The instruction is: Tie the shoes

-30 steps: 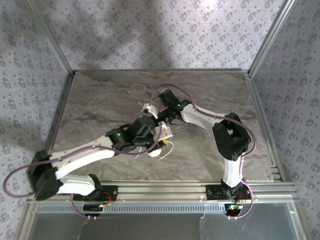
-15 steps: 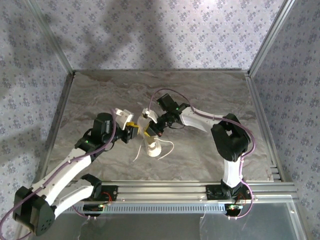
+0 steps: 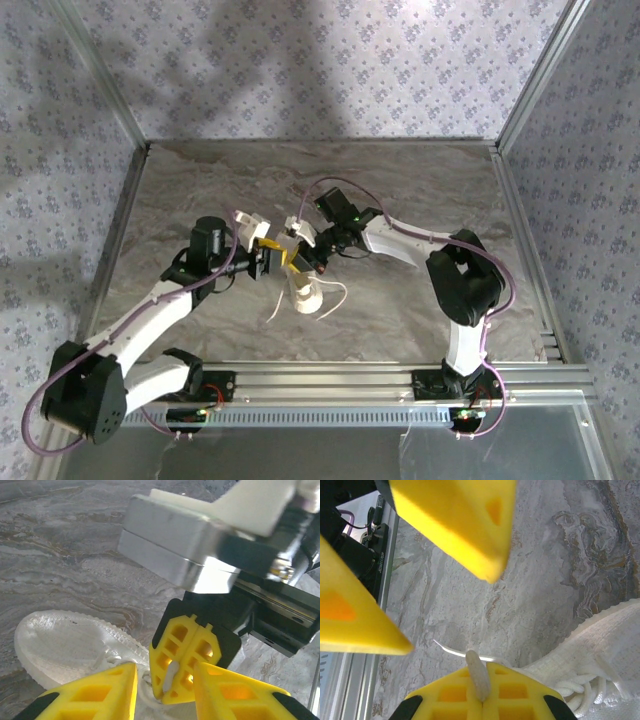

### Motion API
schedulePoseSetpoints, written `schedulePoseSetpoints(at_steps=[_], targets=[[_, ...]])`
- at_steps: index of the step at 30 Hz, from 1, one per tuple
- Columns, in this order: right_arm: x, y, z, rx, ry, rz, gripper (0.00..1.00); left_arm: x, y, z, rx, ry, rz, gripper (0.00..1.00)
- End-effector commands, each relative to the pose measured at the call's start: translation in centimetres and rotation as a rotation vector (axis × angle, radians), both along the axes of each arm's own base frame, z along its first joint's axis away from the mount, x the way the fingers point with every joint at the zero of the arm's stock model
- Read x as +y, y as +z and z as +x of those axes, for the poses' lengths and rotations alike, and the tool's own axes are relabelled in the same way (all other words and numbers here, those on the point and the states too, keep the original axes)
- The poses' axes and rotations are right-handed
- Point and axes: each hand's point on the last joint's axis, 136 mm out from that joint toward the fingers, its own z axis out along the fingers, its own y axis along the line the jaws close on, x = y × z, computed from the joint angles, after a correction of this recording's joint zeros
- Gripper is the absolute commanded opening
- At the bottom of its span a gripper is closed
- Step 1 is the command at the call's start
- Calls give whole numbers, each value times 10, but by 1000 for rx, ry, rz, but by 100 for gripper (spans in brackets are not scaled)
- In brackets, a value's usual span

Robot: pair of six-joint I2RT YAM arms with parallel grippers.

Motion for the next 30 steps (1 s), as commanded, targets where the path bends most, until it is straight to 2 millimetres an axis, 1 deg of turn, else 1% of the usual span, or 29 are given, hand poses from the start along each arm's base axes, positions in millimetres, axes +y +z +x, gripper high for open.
schedulePoseSetpoints(at_steps=[1,13,19,21,23,24,25,26,27,30], targets=[[1,11,-5,-42,34,29,1,-12,15,-2,-27,-79,-78,34],[1,13,-5,-54,41,49,2,-20,-5,-1,58,-141,-99,32],[0,14,-4,-60,37,56,3,-22,-13,-1,84,-152,-95,32],[-1,15,-2,-66,33,59,3,-22,-16,-2,102,-158,-90,30],[-1,16,-2,-73,30,62,3,-23,-19,-2,121,-168,-86,26],[-2,17,-1,-77,28,64,4,-24,-20,-2,127,-171,-85,22],[-2,17,-1,-83,28,66,5,-24,-21,-2,132,-174,-85,14],[-2,17,-1,-83,26,64,7,-24,-20,-2,130,-175,-81,3],[-3,17,-1,-83,24,63,10,-23,-21,-2,129,-171,-77,0],[-6,18,-2,-76,21,58,20,-18,-20,1,112,-141,-59,0]])
